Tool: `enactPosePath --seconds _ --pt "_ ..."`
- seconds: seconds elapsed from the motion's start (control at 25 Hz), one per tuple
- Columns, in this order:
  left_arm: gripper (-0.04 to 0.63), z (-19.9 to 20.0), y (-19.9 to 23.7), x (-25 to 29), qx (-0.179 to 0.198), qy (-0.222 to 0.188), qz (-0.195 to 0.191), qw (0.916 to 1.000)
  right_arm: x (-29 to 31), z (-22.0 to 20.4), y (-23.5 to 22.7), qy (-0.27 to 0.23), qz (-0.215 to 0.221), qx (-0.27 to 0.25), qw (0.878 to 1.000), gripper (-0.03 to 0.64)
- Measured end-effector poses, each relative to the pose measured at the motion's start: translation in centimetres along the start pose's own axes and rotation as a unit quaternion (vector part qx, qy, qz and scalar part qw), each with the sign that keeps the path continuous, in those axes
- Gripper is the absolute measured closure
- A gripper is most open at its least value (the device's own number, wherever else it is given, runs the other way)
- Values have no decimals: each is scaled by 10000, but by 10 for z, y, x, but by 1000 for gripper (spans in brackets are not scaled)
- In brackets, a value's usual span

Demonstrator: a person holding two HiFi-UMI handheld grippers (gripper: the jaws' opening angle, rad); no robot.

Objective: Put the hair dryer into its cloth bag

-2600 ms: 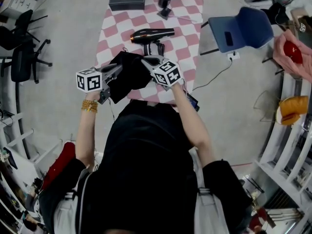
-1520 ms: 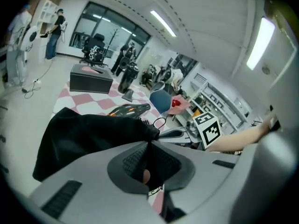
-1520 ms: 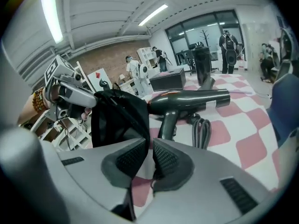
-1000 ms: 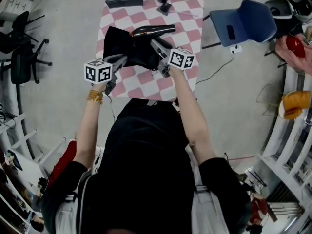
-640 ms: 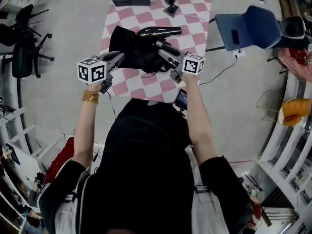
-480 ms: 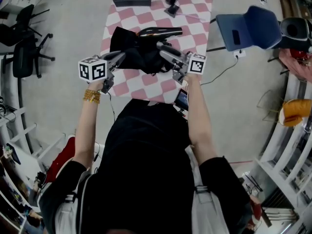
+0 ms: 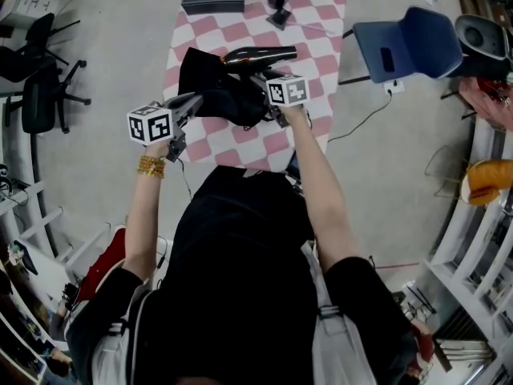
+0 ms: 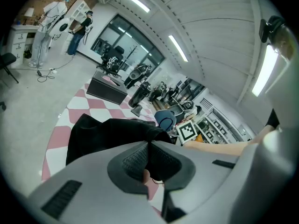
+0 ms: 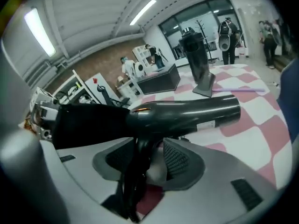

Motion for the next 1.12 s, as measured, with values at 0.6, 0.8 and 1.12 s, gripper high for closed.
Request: enactPosePath --seconds 0.6,0.8,1.12 --pt "571 -14 4 0 -166 -64 -5 9998 56 14 28 1068 -709 -7 9917 362" --pt "571 -14 6 1 -230 -69 -20 9997 57 4 8 1097 -788 581 9891 401" --pt "571 -5 -5 8 -99 -46 -165 9998 5 -22 -3 423 -143 1063 9933 428"
Point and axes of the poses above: the fingertips, and each gripper's own axes: x forward along the fingers, y to its left, z out of its top, the point moved 7 cm from there along -x, backward along the fingers, and after that the axes turned 15 degrees about y, right-handed, at the moved point
